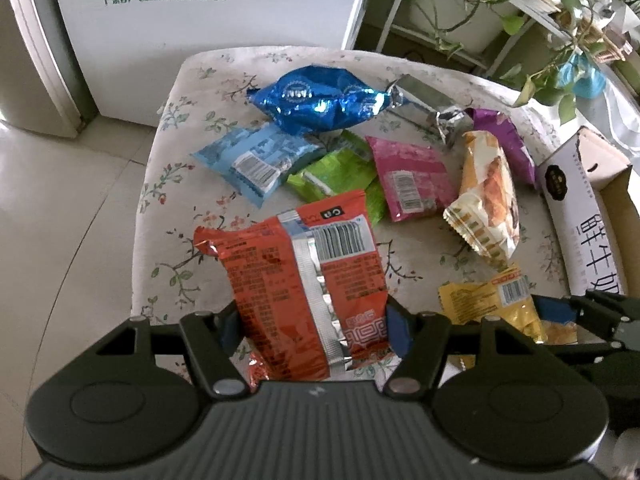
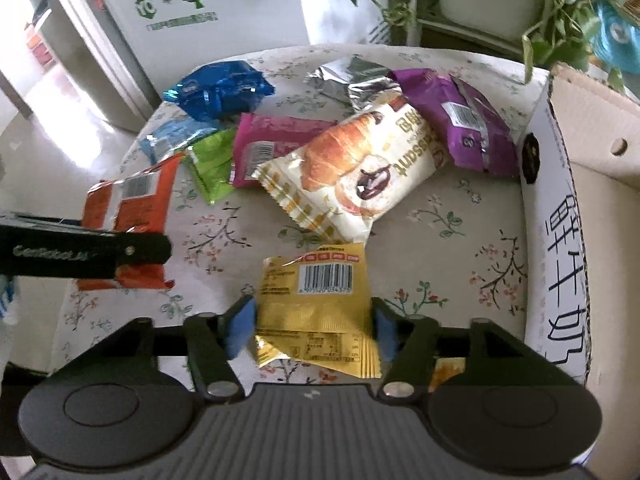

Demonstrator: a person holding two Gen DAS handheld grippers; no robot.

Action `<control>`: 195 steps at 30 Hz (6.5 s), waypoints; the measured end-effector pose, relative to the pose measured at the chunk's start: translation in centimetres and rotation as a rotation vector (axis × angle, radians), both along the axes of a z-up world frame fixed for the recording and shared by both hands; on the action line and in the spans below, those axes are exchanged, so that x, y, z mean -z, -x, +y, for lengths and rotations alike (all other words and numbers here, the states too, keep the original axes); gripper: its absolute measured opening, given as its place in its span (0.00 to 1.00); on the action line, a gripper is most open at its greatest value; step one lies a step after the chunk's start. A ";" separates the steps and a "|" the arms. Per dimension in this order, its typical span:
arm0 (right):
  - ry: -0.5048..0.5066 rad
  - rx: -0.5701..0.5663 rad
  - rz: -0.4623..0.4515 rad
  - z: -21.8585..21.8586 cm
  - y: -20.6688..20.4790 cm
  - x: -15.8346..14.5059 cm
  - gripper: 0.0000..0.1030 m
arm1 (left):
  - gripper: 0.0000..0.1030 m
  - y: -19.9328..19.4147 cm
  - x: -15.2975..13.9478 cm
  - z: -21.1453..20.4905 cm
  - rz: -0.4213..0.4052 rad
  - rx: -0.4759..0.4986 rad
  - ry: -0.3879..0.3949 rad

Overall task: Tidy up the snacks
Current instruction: 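Close the right tool on the yellow packet while the left tool grasps the red-orange packet, then carry both packets into the cardboard box and open both tools, then move the left tool to the blue foil packet while the right tool approaches the croissant packet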

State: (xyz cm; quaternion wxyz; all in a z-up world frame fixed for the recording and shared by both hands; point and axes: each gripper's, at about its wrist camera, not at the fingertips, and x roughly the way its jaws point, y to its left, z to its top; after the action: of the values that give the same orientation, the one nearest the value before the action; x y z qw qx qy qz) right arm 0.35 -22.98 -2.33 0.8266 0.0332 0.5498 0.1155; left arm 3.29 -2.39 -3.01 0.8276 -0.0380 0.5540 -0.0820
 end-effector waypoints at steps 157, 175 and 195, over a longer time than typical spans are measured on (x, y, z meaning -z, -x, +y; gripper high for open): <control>-0.174 0.346 -0.213 -8.4 1.1 -9.0 0.76 | 0.89 -1.7 -9.4 -3.8 -0.254 -0.034 0.211; -0.333 0.460 -0.054 -5.0 -2.6 -6.0 0.85 | 0.90 -8.4 -5.2 1.7 -0.141 -0.225 0.240; -0.259 0.605 0.067 -3.2 -6.6 -1.1 0.90 | 0.90 -14.1 0.6 -1.3 0.002 -0.144 0.175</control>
State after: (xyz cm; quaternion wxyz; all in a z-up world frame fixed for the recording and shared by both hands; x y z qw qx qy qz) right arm 6.91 -26.15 -1.27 0.7940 0.3034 0.5225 -0.0676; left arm 17.41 -3.66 -3.56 0.8242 -0.1497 0.5415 -0.0704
